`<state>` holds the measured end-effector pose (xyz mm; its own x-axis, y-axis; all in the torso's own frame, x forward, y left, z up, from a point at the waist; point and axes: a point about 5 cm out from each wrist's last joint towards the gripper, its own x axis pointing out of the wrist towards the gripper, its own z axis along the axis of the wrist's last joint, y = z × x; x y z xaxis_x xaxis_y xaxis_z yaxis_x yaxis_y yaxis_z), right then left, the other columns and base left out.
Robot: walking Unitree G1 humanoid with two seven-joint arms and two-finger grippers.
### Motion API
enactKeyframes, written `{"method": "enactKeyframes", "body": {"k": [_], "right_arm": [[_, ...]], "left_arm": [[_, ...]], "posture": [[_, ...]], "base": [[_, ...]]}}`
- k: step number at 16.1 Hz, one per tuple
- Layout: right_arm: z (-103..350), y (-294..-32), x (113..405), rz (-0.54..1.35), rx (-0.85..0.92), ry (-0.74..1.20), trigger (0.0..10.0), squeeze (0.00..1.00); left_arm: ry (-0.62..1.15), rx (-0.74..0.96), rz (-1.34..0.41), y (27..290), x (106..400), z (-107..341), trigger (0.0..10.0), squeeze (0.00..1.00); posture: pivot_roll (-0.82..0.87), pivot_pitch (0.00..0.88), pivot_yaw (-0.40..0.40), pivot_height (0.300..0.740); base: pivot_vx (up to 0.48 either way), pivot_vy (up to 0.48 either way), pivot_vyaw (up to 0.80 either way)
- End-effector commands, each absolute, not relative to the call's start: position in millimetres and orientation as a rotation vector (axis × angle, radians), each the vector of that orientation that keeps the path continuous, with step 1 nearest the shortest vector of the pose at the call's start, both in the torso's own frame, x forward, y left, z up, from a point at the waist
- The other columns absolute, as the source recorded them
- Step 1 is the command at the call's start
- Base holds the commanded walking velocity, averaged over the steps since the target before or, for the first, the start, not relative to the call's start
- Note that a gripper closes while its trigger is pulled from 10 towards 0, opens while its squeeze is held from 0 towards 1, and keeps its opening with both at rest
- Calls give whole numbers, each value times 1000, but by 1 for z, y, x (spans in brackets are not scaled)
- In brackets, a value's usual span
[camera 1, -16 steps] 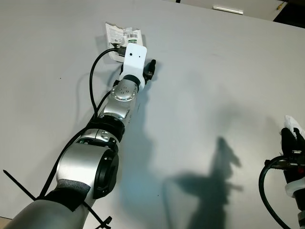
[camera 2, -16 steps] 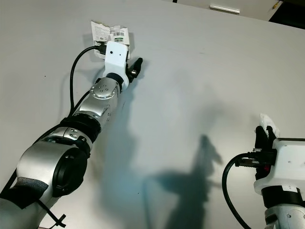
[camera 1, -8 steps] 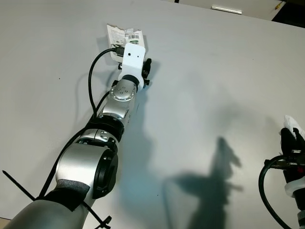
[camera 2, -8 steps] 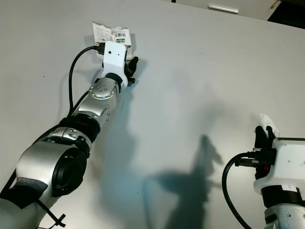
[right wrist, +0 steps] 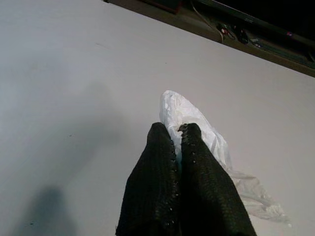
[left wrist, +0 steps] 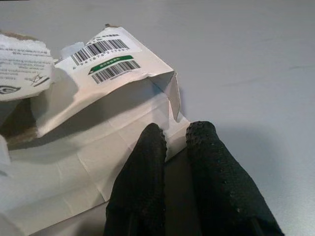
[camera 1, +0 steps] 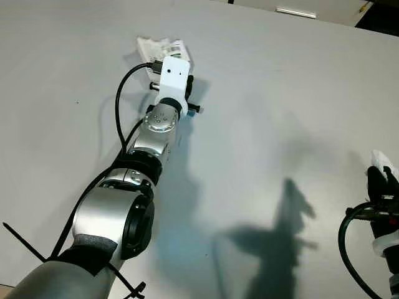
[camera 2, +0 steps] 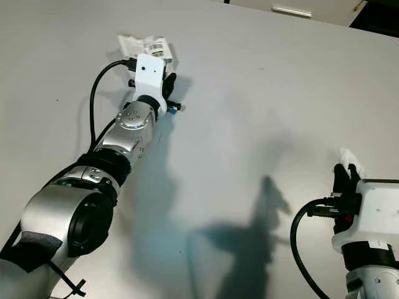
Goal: Picking trash to rubbish bin
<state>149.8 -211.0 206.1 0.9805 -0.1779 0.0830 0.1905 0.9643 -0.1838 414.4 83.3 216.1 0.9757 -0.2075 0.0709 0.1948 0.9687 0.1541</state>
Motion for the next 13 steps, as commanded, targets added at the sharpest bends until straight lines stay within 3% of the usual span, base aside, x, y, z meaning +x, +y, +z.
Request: {"method": "enactKeyframes", "body": {"k": [1,13], "right_arm": [[207,-214,146,-211,-206,-56,0,0],[205,-215,164,-167,-205,-78,0,0]], "left_arm": [[150,135,-217,85,401,156,0,0],[67,111,-183,92,402,163,0,0]], "posture": [[-314,398,-105,740],[-247,357,-119,740]], "base": [[0,0,0],[0,0,0]]}}
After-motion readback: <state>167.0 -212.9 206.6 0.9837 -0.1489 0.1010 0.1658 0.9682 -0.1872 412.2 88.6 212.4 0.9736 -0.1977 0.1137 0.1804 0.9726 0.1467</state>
